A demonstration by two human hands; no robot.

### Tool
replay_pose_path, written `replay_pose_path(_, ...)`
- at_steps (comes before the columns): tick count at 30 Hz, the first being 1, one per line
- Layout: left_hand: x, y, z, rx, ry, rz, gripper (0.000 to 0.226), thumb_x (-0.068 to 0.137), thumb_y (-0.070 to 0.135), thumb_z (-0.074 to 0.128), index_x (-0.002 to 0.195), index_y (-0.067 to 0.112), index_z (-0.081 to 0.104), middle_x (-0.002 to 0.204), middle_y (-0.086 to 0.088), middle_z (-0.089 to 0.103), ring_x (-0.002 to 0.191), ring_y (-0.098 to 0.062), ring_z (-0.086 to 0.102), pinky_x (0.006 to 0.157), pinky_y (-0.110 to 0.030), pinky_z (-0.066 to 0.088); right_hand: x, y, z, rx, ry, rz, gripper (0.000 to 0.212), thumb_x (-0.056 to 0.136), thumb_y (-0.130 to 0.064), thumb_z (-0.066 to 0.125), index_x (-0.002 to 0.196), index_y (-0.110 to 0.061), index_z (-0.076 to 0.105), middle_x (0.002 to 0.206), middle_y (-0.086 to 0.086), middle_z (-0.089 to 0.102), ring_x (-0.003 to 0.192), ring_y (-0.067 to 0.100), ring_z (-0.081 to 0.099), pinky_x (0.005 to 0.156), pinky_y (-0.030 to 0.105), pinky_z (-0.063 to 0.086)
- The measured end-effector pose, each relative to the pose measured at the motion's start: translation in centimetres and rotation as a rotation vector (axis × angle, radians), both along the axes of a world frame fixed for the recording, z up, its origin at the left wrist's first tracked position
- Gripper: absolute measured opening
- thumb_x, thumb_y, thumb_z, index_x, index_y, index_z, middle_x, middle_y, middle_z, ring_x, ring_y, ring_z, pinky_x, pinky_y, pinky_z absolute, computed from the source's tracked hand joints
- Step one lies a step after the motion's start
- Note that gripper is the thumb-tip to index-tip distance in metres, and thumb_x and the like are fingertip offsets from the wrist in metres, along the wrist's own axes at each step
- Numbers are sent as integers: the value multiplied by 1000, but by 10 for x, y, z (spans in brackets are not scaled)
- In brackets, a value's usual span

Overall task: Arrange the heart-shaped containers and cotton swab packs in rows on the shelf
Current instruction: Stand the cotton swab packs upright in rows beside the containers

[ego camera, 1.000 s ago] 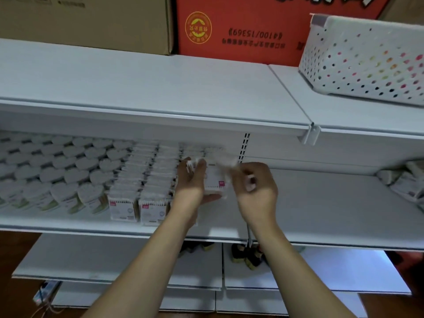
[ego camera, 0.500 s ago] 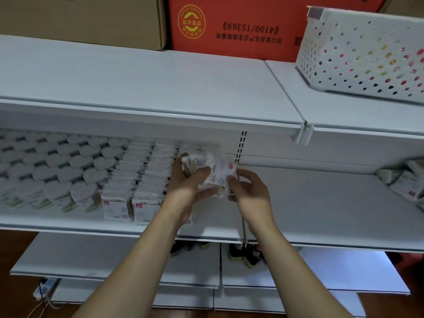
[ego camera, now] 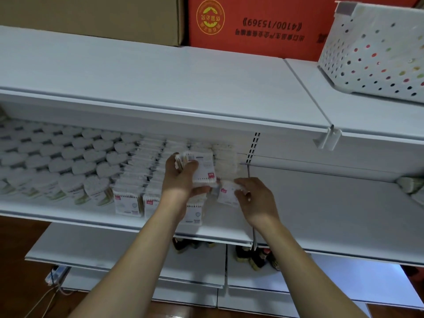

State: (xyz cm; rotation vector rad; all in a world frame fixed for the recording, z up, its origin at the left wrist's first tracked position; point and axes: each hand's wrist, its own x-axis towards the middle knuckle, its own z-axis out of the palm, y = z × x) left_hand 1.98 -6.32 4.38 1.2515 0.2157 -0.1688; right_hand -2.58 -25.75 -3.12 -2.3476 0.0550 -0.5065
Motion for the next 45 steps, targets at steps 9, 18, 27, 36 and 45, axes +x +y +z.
replay_pose_path(9,1,8,-8,29,8,-3,50,98,18,60,143,28,41,123,-11,62,86,-25,73,56,-36,59,16,10,-38,-305,-198,-84,32,84,-13,77,116,-13,71,121,13,59,115,28,48,84,40,55)
replay_pose_path(18,-1,2,-14,40,-34,-122,32,92,14,70,122,15,57,110,-7,73,91,-22,75,69,-38,60,4,23,-11,-114,-192,-138,41,95,-43,52,125,-19,66,123,-1,58,119,20,48,98,31,43)
replay_pose_path(27,0,-21,-10,72,-31,-103,43,91,35,70,129,20,55,120,-5,69,101,-24,71,76,-43,62,-10,39,29,618,-32,-142,12,91,-22,70,100,-29,65,93,-14,71,87,-1,66,76,23,54)
replay_pose_path(36,2,-6,-6,83,0,21,18,102,12,50,118,19,53,101,-2,67,80,-19,71,63,-37,62,-12,-12,48,388,96,-70,42,96,-19,60,133,-39,52,100,-8,61,90,9,65,70,23,54)
replay_pose_path(45,-6,4,-3,138,2,42,19,100,16,55,117,9,52,104,-9,63,85,-22,68,60,-33,61,1,17,4,-235,-18,193,27,91,-10,66,118,-13,70,113,4,69,107,25,58,91,33,49)
